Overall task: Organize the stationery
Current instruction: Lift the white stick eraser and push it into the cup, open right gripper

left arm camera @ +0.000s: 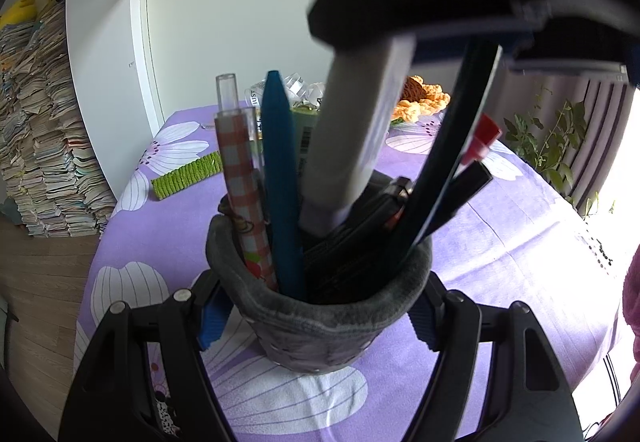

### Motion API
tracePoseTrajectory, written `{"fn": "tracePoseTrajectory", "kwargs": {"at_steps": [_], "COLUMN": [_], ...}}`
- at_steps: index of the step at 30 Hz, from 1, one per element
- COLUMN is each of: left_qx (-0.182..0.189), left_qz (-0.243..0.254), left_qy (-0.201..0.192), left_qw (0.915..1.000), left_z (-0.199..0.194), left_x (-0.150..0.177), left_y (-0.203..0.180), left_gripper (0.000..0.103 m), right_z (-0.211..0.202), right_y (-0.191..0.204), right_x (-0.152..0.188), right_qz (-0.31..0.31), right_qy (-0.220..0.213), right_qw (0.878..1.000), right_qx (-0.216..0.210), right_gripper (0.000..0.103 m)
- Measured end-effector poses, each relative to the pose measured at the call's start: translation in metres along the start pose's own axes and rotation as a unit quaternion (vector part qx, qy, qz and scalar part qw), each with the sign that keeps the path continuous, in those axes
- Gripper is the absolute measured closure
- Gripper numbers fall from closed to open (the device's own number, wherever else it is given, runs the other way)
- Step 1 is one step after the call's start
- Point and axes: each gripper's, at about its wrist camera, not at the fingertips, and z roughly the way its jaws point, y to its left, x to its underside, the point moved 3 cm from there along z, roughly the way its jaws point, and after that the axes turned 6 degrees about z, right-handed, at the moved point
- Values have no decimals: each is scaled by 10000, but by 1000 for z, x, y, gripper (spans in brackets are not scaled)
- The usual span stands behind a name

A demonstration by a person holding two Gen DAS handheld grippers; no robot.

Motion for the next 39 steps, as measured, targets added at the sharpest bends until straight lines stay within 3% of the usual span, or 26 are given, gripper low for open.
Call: {"fn": "tracePoseTrajectory", "kwargs": {"at_steps": [10, 20, 28, 39], "left_qx": [8, -31, -43, 24], "left_qz": [-6, 39, 70, 34], "left_qy": [25, 27, 30, -8], "left_qw": [10000, 10000, 10000, 10000], "left_z": [1, 2, 2, 0], "left_x": [-1, 0, -1, 1], "left_y": [1, -2, -3, 2], "left_gripper": [29, 30, 30, 30], "right_z": [0, 12, 10, 3], "right_y": [-6, -16, -12, -8], "right_x": [4, 2, 4, 3], "right_qz": [146, 505, 614, 892], "right_qy": [63, 389, 572, 577], "right_qw": [9999, 9979, 9964, 9941], "right_qx": [-2, -96, 91, -209], "right_gripper": [76, 76, 76, 74]}}
